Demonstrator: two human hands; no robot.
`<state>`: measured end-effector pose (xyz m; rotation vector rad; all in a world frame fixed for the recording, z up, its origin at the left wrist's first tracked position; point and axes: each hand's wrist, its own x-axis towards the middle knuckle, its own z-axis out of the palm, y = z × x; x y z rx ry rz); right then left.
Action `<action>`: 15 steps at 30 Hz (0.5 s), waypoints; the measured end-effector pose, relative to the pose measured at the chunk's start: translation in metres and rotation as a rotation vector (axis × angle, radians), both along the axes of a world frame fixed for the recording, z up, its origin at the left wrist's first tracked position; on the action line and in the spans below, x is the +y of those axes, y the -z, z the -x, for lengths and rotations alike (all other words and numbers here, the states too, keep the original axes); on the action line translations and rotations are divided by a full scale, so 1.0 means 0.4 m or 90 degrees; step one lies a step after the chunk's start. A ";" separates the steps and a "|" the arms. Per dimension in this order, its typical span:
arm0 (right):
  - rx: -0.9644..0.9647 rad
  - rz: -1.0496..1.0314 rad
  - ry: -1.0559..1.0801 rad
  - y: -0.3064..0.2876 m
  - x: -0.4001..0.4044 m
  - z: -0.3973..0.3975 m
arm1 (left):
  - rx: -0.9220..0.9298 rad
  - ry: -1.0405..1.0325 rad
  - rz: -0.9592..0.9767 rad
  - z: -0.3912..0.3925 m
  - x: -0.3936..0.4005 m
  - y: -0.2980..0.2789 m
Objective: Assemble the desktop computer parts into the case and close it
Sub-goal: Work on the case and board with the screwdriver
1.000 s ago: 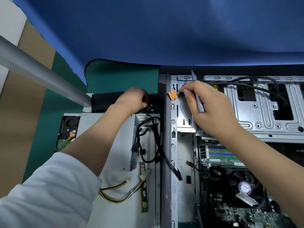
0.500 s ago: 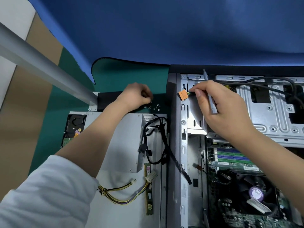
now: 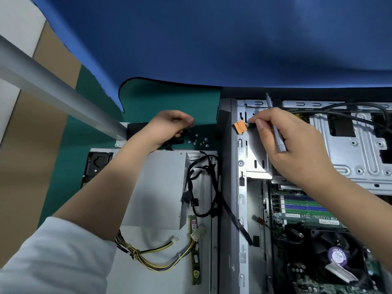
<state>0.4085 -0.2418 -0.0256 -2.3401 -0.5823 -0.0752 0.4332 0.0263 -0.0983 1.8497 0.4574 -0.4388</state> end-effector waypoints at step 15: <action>-0.008 0.015 0.001 0.000 0.001 0.002 | -0.099 0.434 -0.403 -0.036 -0.074 0.005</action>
